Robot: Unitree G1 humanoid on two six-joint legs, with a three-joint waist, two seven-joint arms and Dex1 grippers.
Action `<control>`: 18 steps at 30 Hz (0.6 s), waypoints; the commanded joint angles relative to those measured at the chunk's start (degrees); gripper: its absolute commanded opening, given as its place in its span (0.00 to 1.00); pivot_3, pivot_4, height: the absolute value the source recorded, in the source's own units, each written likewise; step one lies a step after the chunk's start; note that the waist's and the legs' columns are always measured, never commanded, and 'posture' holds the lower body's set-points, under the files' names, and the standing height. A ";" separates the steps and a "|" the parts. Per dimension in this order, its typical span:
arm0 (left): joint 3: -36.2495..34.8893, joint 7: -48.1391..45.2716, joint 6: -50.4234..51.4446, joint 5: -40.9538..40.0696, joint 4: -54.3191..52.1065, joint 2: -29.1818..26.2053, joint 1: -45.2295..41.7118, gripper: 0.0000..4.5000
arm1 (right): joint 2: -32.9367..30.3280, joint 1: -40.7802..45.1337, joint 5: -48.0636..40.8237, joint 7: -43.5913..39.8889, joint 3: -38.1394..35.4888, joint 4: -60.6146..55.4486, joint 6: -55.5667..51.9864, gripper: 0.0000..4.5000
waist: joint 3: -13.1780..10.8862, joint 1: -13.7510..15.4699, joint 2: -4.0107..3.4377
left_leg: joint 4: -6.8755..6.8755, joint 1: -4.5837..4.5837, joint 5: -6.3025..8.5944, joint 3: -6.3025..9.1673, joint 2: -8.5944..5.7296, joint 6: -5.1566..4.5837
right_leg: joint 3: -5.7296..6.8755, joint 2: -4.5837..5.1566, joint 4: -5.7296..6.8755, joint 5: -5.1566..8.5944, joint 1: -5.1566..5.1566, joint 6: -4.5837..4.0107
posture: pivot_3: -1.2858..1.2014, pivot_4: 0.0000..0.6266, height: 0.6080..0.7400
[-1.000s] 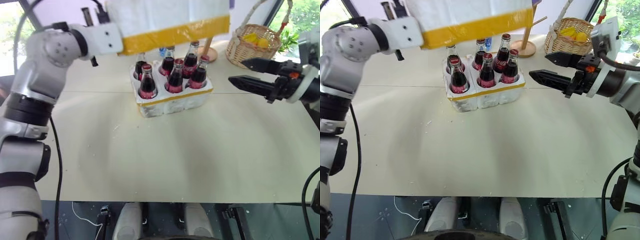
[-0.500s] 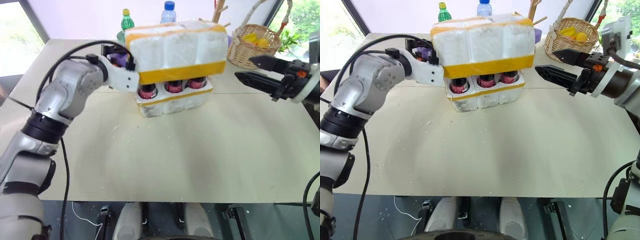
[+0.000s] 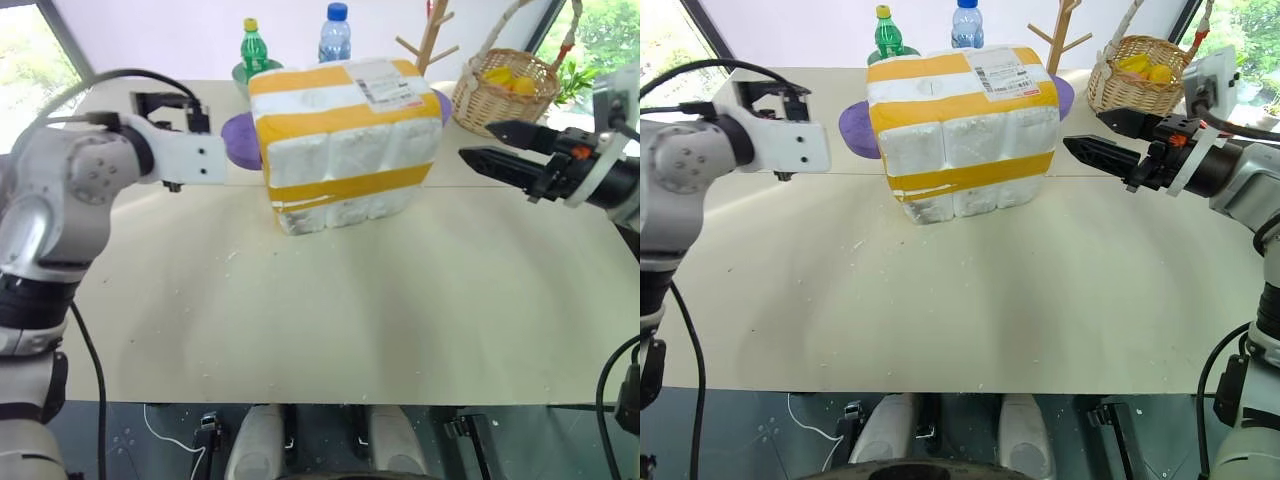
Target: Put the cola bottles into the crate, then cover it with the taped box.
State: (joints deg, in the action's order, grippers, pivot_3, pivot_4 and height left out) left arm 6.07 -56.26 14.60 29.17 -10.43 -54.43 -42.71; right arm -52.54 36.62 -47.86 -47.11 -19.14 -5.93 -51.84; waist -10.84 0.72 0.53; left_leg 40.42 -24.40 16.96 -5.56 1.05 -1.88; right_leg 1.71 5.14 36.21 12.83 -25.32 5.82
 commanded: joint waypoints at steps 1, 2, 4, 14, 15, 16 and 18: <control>-9.26 -4.33 13.56 -8.69 -4.04 1.04 1.58 0.98 | -1.13 1.01 1.02 -1.39 -0.61 0.59 1.88 1.00 | 0.00 -0.04 0.00 | 0.01 0.00 0.00 0.01 0.00 0.00 | 0.00 0.00 0.00 0.00 0.01 0.00 | 0.52 0.24 1.00; -11.81 -5.92 20.02 -12.61 -4.42 2.41 1.20 0.98 | -1.66 1.00 1.68 -2.25 -0.18 1.03 2.37 1.00 | 0.00 -0.02 0.01 | 0.03 0.00 0.00 0.02 0.00 0.00 | 0.00 0.00 0.01 0.00 0.01 0.00 | 0.52 0.24 1.00; -18.11 -9.23 31.96 -22.61 -4.17 5.47 -1.43 0.98 | -2.82 1.17 3.08 -4.36 0.89 2.03 3.47 1.00 | 0.00 0.00 0.00 | 0.11 -0.01 -0.01 0.17 0.00 0.01 | 0.02 -0.02 0.02 0.01 0.06 0.01 | 0.52 0.24 1.00; -29.63 -26.98 43.19 -53.86 7.15 -3.42 -3.97 0.98 | -6.30 7.13 11.15 -17.90 10.16 11.84 10.46 1.00 | -0.01 -1.58 0.00 | 0.46 0.00 -0.02 0.45 0.15 0.06 | 0.07 -0.17 0.06 0.03 0.20 0.01 | 0.52 0.24 1.00; -28.69 -29.05 43.11 -55.17 7.82 -5.44 -2.68 0.98 | -5.94 7.78 11.77 -18.43 10.78 12.67 10.97 1.00 | -0.01 -1.60 0.00 | 0.46 0.01 -0.02 0.44 0.16 0.05 | 0.07 -0.17 0.06 0.03 0.21 0.01 | 0.52 0.24 1.00; -27.88 -30.42 42.54 -56.05 8.59 -6.97 -1.74 0.98 | -5.55 8.45 12.33 -18.88 11.33 13.40 11.37 1.00 | -0.02 -1.70 0.00 | 0.47 0.00 -0.02 0.43 0.17 0.06 | 0.07 -0.16 0.07 0.03 0.20 0.01 | 0.52 0.24 1.00; -26.56 -31.89 41.87 -57.53 10.52 -9.36 -0.96 0.98 | -4.73 9.66 12.99 -19.54 12.13 14.26 11.91 1.00 | -0.03 -1.70 -0.01 | 0.47 0.00 -0.02 0.39 0.17 0.06 | 0.04 -0.15 0.08 0.02 0.17 0.00 | 0.52 0.24 1.00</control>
State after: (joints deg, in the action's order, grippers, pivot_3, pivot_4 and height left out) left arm -20.66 -86.45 57.74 -26.41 -0.76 -61.41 -43.19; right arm -57.21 43.93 -35.06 -65.76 -6.48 8.56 -41.41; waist -10.86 -0.98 0.52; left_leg 40.89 -24.41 16.95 -5.19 1.23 -1.83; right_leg 1.75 4.99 36.29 12.86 -25.16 5.82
